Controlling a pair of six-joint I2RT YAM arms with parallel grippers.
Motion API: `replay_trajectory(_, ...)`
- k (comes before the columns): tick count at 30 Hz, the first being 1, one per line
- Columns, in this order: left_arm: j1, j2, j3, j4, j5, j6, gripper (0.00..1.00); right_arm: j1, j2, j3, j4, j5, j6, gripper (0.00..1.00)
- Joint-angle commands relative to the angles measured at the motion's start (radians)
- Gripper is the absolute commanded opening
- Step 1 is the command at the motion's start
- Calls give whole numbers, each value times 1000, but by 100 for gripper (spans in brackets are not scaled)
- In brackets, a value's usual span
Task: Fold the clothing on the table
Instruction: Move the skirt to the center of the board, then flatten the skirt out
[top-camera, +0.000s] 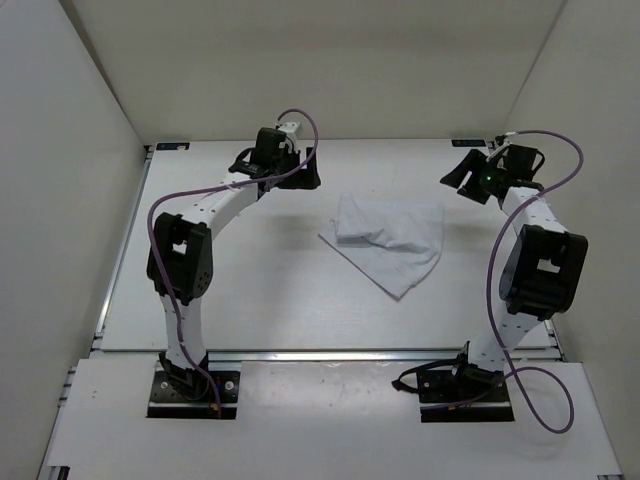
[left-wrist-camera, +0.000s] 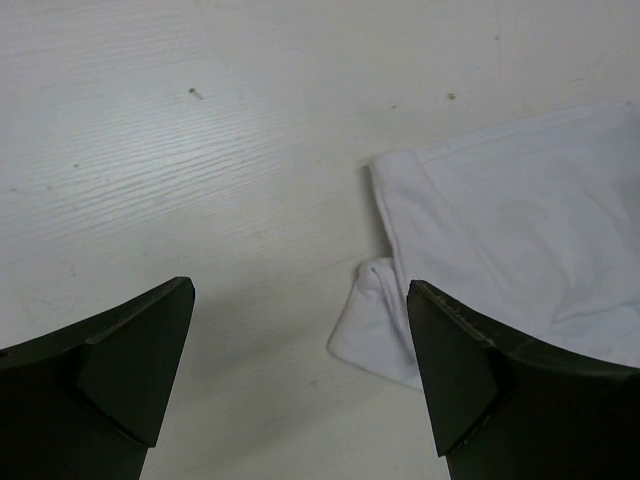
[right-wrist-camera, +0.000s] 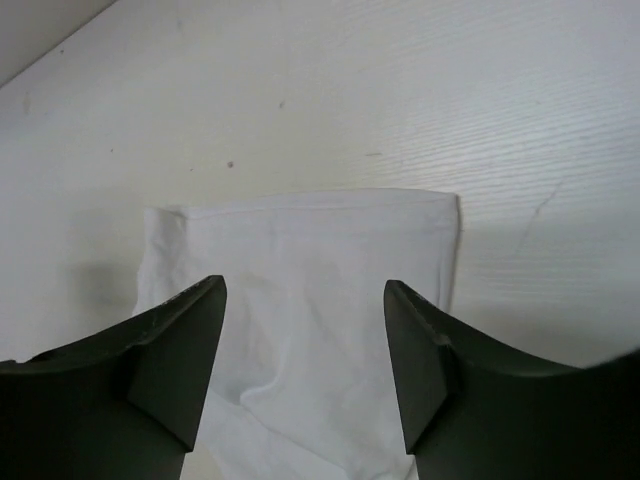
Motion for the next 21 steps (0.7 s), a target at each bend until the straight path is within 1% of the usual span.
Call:
replay_trajectory(1,-25,-46,-20,43,76,15,98,-5,9,27,-25,-12,-18,63)
replay_trajectory(3,-37,-38,-57,89,138,15,98,13,-22,-15,-21,1,-32,67)
replay_trajectory(5,-55,-29,-81,112,159,23,99,39,-60,-82,-22,35,-64,68)
replay_trajectory(7,-75,-14,-87,123,159,24,96,76,-111,-133,-27,60,-72,68)
replay_trajectory(8,-85,-3,-80,97,165,20,94,88,-119,-168,-28,57,-67,68)
replay_trajectory(9,-92,-6,-87,80,152,8,90,106,-148,-197,-30,63,-75,69)
replay_trajectory(10,-103,-17,-104,79,165,1,87,125,-177,-212,-21,71,-67,66)
replay_trajectory(11,-111,-18,-154,98,184,-15,81,139,-208,-255,-10,74,-64,65)
replay_trajectory(12,-126,-40,-214,139,190,-43,73,140,-223,-300,11,66,-50,62)
replay_trajectory(13,-134,-67,-244,187,176,-55,69,150,-251,-323,39,72,-40,55)
replay_trajectory(14,-146,-78,-305,210,162,-77,59,162,-277,-359,47,65,-38,49)
replay_trajectory(15,-158,-93,-345,245,159,-94,52,159,-295,-386,57,69,-27,41)
replay_trajectory(16,-163,-89,-357,255,133,-100,50,168,-301,-398,44,69,-24,39)
replay_trajectory(17,-172,-87,-362,244,126,-106,52,171,-306,-397,25,69,-26,39)
replay_trajectory(19,-175,-63,-351,200,84,-109,64,197,-314,-394,-59,92,-33,45)
replay_trajectory(20,-177,-58,-351,186,69,-109,74,225,-321,-383,-112,122,-47,47)
replay_trajectory(21,-175,-57,-356,186,66,-103,82,255,-329,-383,-134,167,-44,51)
